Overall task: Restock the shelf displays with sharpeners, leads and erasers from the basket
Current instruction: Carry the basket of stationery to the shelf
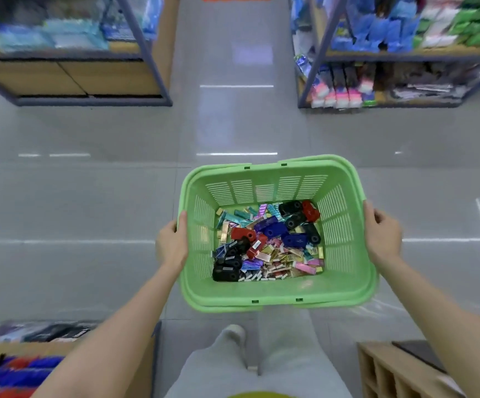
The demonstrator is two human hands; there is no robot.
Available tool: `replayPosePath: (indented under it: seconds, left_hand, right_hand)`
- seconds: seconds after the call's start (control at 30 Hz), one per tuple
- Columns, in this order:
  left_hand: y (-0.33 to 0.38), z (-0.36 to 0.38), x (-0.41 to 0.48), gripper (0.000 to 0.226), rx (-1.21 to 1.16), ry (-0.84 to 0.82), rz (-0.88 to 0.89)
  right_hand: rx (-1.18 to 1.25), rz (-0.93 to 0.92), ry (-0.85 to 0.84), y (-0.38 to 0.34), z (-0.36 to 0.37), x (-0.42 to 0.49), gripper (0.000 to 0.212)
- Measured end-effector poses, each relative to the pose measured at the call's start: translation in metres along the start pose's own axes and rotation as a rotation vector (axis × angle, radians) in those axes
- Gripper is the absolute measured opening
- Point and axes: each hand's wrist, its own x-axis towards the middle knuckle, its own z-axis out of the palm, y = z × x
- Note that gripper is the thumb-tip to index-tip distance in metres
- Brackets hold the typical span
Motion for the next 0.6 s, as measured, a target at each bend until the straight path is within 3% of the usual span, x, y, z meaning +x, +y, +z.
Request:
replayPosePath:
  seconds: [0.6]
  left_hand:
    - [0.154,0.006,0.208,0.049,-0.007,0.182,-0.066]
  right_hand:
    - [-0.039,-0.254,-0.175,-0.255,0.096,0.238,0.048]
